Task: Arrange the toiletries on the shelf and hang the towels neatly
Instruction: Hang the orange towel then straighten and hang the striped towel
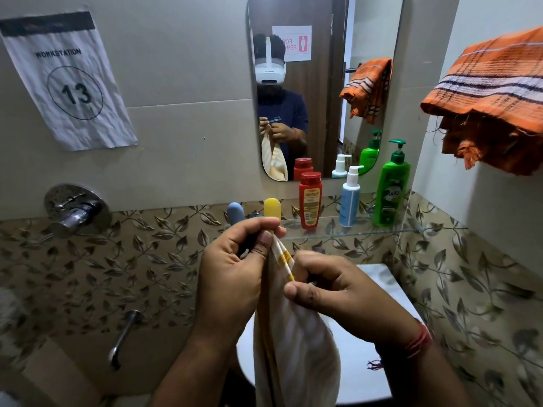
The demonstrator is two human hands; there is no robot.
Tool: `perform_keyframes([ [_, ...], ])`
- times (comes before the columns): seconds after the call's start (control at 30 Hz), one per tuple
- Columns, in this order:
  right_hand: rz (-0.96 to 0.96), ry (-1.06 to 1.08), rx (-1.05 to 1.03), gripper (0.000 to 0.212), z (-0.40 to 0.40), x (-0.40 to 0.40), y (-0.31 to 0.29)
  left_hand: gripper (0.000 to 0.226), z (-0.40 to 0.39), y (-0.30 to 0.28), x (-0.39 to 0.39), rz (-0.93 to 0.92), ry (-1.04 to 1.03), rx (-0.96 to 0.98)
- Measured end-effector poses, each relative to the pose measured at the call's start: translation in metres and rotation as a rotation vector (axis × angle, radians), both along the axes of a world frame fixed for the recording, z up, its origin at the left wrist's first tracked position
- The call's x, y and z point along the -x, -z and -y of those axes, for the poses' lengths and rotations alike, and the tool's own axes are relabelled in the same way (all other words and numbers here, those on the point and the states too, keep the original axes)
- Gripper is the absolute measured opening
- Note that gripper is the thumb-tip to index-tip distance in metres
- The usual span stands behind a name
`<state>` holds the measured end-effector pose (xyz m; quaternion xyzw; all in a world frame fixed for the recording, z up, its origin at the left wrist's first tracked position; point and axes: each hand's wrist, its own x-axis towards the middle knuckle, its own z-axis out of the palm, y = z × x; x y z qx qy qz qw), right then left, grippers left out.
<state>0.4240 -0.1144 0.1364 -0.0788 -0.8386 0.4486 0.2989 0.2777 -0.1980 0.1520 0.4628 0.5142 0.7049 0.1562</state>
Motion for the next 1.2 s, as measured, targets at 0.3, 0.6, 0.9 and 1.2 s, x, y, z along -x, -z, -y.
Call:
perform_keyframes([
  [0.3, 0.132, -0.009, -0.089, 0.043, 0.005, 0.008, 0.009, 0.022, 0.001, -0.015, 0.013, 0.018, -0.065, -0.104],
  [0.6, 0.107, 0.114, -0.052, 0.051, -0.016, 0.002, 0.017, 0.023, 0.0, -0.025, 0.031, 0.112, -0.148, -0.142],
  [0.9, 0.104, 0.099, 0.092, 0.062, -0.018, 0.01, 0.062, 0.023, 0.004, -0.04, 0.036, 0.189, -0.195, -0.23],
  [1.2, -0.062, 0.219, 0.203, 0.071, -0.022, 0.018, 0.072, 0.023, 0.0, -0.046, 0.055, 0.153, -0.275, -0.252],
])
